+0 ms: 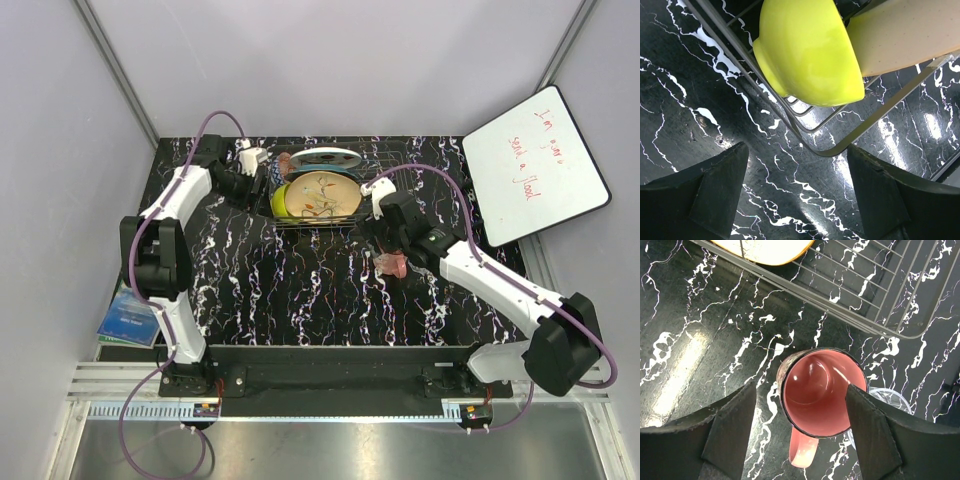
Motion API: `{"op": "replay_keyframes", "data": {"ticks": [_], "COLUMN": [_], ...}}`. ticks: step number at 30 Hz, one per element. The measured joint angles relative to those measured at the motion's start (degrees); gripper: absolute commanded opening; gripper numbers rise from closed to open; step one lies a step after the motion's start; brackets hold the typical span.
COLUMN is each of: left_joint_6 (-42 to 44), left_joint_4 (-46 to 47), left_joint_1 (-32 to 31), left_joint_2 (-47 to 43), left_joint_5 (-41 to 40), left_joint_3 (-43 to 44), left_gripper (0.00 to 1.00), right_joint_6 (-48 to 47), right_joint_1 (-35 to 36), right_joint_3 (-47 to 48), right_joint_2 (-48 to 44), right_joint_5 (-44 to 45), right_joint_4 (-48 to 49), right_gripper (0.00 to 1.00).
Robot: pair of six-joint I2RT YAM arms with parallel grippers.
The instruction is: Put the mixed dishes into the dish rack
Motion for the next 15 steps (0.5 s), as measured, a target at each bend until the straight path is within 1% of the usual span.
{"op": "replay_keyframes", "data": {"ticks": [6, 10, 15], "left_joint_6": [1.81, 3.43, 2.6], "left_joint_4": [1.51, 2.01, 1.97], "left_joint_1": [-0.11, -0.26, -0.07], "left_joint_2": [-0.98, -1.62, -1.55], "left_joint_5": [-0.09, -2.21, -2.69], "left_joint_3": [-1.99, -3.87, -4.15], "left_gripper": [0.78, 0.78, 0.79], "right_joint_6": [0.11, 0.37, 0.94], "right_joint_1": [0.0, 0.0, 0.0], "right_joint_3": [0.85, 1.57, 2.12], "right_joint_2": [1.95, 3.61, 4.26], "right_joint_5": [0.33, 0.28, 0.26], "right_joint_4": [0.04, 0.04, 0.11], "right_gripper": [0.79, 0.8, 0.81]}}
